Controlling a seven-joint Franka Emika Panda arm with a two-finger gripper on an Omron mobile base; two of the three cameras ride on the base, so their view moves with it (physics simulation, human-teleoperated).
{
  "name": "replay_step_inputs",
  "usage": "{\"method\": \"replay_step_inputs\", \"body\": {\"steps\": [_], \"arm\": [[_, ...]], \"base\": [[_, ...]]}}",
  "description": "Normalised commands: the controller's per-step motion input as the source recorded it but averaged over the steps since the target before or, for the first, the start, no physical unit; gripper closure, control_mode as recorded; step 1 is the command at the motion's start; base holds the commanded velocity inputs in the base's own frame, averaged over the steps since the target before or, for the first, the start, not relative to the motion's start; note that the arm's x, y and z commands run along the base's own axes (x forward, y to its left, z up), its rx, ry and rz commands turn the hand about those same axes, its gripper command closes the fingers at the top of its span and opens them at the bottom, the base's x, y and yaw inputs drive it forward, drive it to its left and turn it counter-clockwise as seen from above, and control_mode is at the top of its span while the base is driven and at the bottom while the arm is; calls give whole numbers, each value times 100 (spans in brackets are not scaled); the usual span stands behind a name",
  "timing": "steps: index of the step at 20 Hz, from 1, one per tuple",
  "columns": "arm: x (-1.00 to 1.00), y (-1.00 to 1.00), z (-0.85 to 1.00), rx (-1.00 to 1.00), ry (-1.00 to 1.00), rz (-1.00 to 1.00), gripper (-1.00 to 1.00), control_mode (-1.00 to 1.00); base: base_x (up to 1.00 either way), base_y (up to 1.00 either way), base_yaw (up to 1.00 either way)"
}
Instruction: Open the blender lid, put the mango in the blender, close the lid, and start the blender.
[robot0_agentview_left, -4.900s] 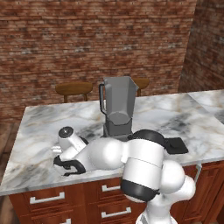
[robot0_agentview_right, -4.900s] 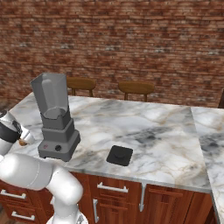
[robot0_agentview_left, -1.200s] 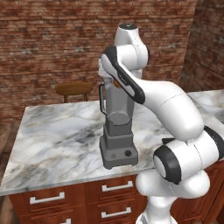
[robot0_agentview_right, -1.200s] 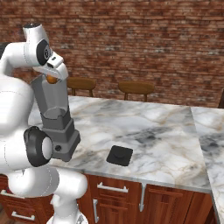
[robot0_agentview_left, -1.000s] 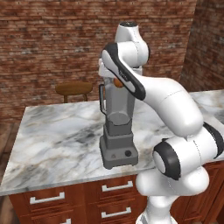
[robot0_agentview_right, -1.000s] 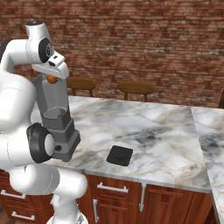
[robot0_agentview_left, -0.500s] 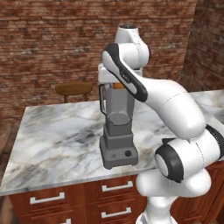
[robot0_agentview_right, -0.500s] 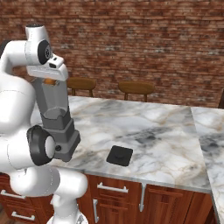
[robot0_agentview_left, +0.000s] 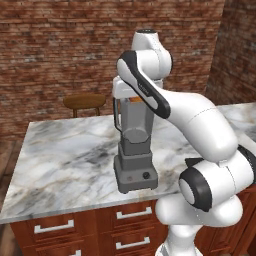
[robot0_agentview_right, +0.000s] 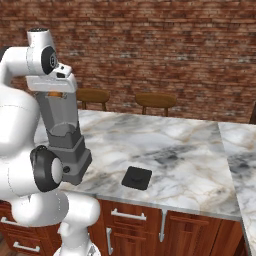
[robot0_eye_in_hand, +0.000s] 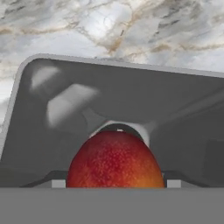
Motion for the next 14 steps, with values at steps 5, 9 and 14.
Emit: {"method": "replay_step_inputs", "body": {"steps": [5,9,14], "arm": [[0,0,2,0,0,2,-100,-100],[0,0,27,0,-1,0,-100,-100],[-8,-12,73,0,-11,0,-100,-100]], "base": [[0,0,0],[0,0,0],[0,0,0]]}}
